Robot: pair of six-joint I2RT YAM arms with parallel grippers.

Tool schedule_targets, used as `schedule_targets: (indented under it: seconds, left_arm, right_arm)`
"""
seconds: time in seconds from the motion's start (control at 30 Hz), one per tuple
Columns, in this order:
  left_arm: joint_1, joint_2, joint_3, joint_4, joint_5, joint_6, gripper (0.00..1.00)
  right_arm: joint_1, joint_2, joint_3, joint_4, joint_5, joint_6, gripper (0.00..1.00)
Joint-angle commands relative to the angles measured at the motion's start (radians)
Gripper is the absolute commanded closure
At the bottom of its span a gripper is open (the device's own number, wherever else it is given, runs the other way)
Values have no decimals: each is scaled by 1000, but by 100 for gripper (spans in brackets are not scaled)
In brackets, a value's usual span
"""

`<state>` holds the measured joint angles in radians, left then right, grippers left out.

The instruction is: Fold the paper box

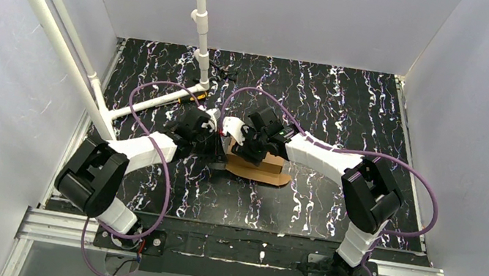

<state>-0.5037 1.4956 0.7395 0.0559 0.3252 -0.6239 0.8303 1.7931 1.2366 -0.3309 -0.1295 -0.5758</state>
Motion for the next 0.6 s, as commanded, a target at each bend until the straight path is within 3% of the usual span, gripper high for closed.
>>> schedule_targets:
  seconds: [0.0, 0.3, 0.43, 0.57]
  left_arm:
    - [3, -21, 64, 62, 33, -95, 100]
    - [6, -23, 65, 20, 12, -124, 99]
    - [5, -46, 66, -16, 2, -106, 90]
    - [5, -65, 67, -38, -5, -94, 87]
  right_arm:
    - [1, 75, -20, -82, -39, 33, 44]
    - [1, 71, -17, -81, -35, 30, 44]
    - [1, 68, -16, -81, -38, 30, 44]
    - [1, 69, -16, -80, -39, 30, 44]
